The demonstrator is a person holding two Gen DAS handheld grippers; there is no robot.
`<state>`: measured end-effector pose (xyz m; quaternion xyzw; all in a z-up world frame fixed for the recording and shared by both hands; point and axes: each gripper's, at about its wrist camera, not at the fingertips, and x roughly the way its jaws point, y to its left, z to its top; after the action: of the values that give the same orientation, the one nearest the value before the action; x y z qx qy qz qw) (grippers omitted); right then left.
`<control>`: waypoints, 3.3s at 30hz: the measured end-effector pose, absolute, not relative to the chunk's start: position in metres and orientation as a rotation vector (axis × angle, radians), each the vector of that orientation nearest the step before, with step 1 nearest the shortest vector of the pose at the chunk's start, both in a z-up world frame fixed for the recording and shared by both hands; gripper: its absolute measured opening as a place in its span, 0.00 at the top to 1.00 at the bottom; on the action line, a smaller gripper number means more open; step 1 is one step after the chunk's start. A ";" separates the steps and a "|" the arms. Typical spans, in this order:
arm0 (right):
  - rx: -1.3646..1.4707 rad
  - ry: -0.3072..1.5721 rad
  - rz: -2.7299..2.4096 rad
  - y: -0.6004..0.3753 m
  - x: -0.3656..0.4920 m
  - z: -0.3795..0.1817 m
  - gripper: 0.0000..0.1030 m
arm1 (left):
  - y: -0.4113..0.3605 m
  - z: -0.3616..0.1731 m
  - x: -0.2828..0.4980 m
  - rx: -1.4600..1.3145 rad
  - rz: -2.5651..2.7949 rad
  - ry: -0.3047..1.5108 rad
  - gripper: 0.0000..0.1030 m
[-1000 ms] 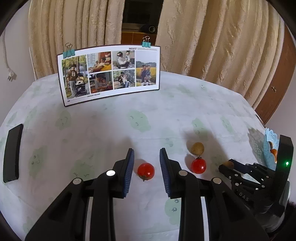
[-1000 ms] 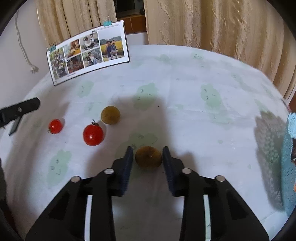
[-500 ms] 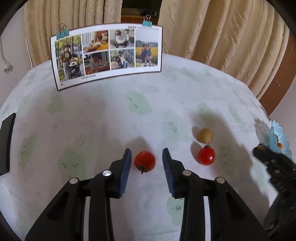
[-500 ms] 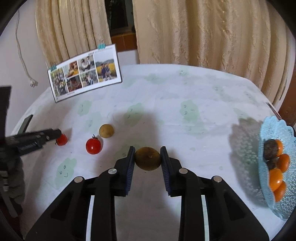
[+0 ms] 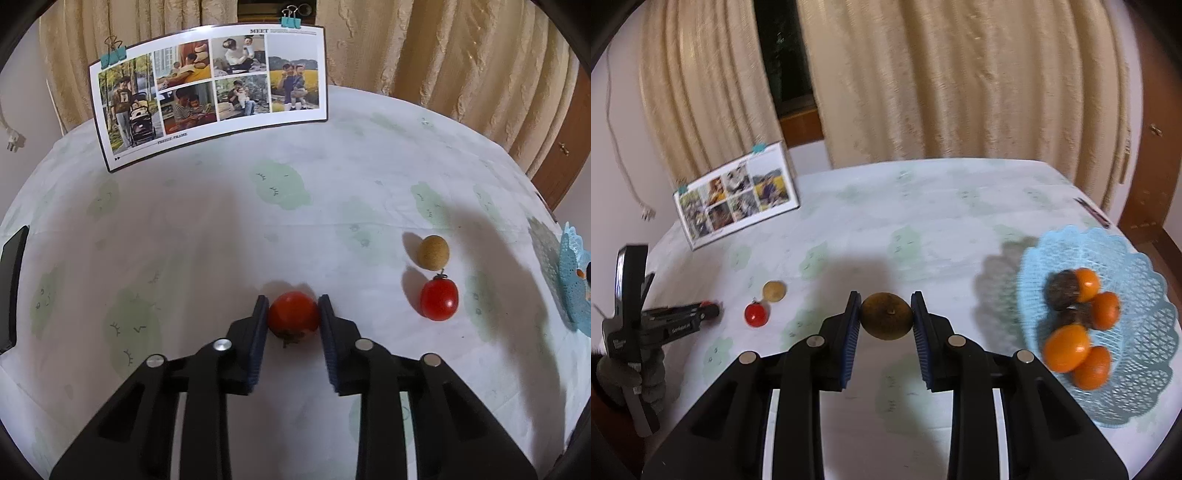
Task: Organize fruits
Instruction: 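Grasp the red tomato with the left tool while the right tool grasps the brown kiwi, then carry the kiwi into the basket and open the right tool, then lower the red tomato into the basket and open the left tool, then return the left tool to the pile and grasp the last red tomato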
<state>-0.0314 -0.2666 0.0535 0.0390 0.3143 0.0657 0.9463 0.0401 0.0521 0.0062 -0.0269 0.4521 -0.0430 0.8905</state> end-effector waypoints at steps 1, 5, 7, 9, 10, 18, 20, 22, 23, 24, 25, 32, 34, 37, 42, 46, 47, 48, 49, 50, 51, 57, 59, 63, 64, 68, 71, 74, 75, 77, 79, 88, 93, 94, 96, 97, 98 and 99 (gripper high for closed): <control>0.089 0.632 0.121 -0.273 -0.034 0.056 0.72 | 0.051 0.008 0.039 -0.051 -0.090 0.934 0.73; 0.119 0.603 0.070 -0.298 -0.044 0.062 0.72 | 0.046 0.018 0.035 -0.041 -0.098 0.907 0.73; 0.134 0.594 0.043 -0.311 -0.049 0.063 0.72 | 0.043 0.023 0.033 -0.039 -0.103 0.896 0.73; 0.153 0.587 0.010 -0.327 -0.054 0.064 0.72 | 0.040 0.028 0.030 -0.040 -0.113 0.885 0.73; 0.162 0.585 -0.007 -0.334 -0.057 0.064 0.72 | 0.038 0.030 0.029 -0.040 -0.119 0.881 0.73; 0.230 0.587 -0.122 -0.389 -0.076 0.054 0.72 | 0.016 0.047 0.022 -0.030 -0.167 0.853 0.73; 0.246 0.589 -0.145 -0.400 -0.080 0.051 0.72 | 0.011 0.050 0.021 -0.025 -0.174 0.849 0.73; 0.261 0.589 -0.167 -0.411 -0.085 0.048 0.72 | 0.006 0.053 0.020 -0.019 -0.182 0.846 0.73; 0.270 0.590 -0.179 -0.417 -0.087 0.046 0.72 | 0.003 0.054 0.020 -0.016 -0.186 0.845 0.73; 0.275 0.590 -0.186 -0.420 -0.088 0.045 0.72 | 0.000 0.055 0.020 -0.012 -0.191 0.844 0.73; 0.282 0.589 -0.194 -0.424 -0.090 0.043 0.72 | -0.004 0.055 0.019 -0.007 -0.196 0.843 0.73; 0.328 0.585 -0.224 -0.446 -0.099 0.036 0.64 | -0.028 0.062 0.014 0.021 -0.227 0.836 0.73; 0.350 0.572 -0.233 -0.452 -0.103 0.035 0.56 | -0.038 0.065 0.012 0.036 -0.241 0.832 0.73; 0.368 0.557 -0.238 -0.459 -0.108 0.035 0.56 | -0.054 0.070 0.010 0.053 -0.269 0.824 0.73; 0.389 0.527 -0.250 -0.465 -0.116 0.036 0.56 | -0.094 0.078 0.006 0.092 -0.347 0.809 0.73; 0.387 0.499 -0.266 -0.465 -0.122 0.037 0.56 | -0.131 0.084 0.001 0.126 -0.425 0.795 0.73; 0.389 0.494 -0.268 -0.466 -0.123 0.036 0.56 | -0.139 0.085 0.001 0.132 -0.437 0.794 0.73; 0.393 0.488 -0.271 -0.467 -0.125 0.036 0.56 | -0.151 0.086 0.000 0.142 -0.460 0.792 0.73; 0.396 0.485 -0.272 -0.468 -0.125 0.035 0.56 | -0.159 0.086 0.000 0.148 -0.476 0.790 0.73; 0.399 0.482 -0.273 -0.468 -0.126 0.034 0.55 | -0.171 0.087 0.000 0.158 -0.500 0.790 0.73; 0.402 0.481 -0.272 -0.468 -0.127 0.034 0.54 | -0.179 0.086 -0.001 0.165 -0.513 0.790 0.73; 0.396 0.476 -0.271 -0.468 -0.127 0.030 0.54 | -0.230 0.089 0.000 0.204 -0.602 0.781 0.73; 0.395 0.476 -0.272 -0.468 -0.127 0.029 0.54 | -0.242 0.088 0.002 0.208 -0.624 0.784 0.73; 0.399 0.477 -0.272 -0.469 -0.127 0.028 0.54 | -0.267 0.086 0.004 0.224 -0.666 0.787 0.73; 0.400 0.476 -0.273 -0.469 -0.127 0.028 0.54 | -0.273 0.085 0.005 0.230 -0.673 0.787 0.73; 0.404 0.475 -0.277 -0.469 -0.126 0.028 0.54 | -0.288 0.082 0.006 0.241 -0.694 0.790 0.73; 0.397 0.473 -0.282 -0.467 -0.126 0.027 0.54 | -0.298 0.079 0.008 0.245 -0.710 0.789 0.72; 0.395 0.470 -0.281 -0.466 -0.125 0.027 0.54 | -0.300 0.078 0.011 0.229 -0.730 0.808 0.39; 0.396 0.470 -0.280 -0.467 -0.125 0.027 0.54 | -0.297 0.079 0.013 0.212 -0.724 0.806 0.34; 0.398 0.468 -0.278 -0.466 -0.125 0.027 0.54 | -0.292 0.080 0.015 0.205 -0.714 0.803 0.34; 0.400 0.466 -0.276 -0.467 -0.126 0.027 0.54 | -0.282 0.083 0.020 0.187 -0.694 0.802 0.34; 0.402 0.439 -0.235 -0.451 -0.127 0.033 0.43 | -0.224 0.096 0.029 0.154 -0.580 0.768 0.22; 0.387 0.434 -0.183 -0.430 -0.121 0.038 0.34 | -0.177 0.102 0.036 0.116 -0.496 0.762 0.19; 0.380 0.434 -0.172 -0.425 -0.119 0.039 0.33 | -0.166 0.102 0.036 0.110 -0.477 0.763 0.18; 0.368 0.438 -0.147 -0.414 -0.115 0.041 0.32 | -0.145 0.104 0.037 0.097 -0.441 0.763 0.16; 0.364 0.440 -0.137 -0.409 -0.113 0.042 0.32 | -0.138 0.103 0.038 0.092 -0.428 0.763 0.15; 0.360 0.441 -0.128 -0.405 -0.111 0.042 0.32 | -0.129 0.103 0.039 0.086 -0.411 0.765 0.15; 0.355 0.444 -0.116 -0.400 -0.109 0.043 0.31 | -0.115 0.103 0.040 0.072 -0.387 0.771 0.14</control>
<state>-0.1090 -0.3997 0.0433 0.1752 0.2187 -0.0573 0.9582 0.0400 -0.1154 0.1025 0.0348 0.3735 -0.1877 0.9078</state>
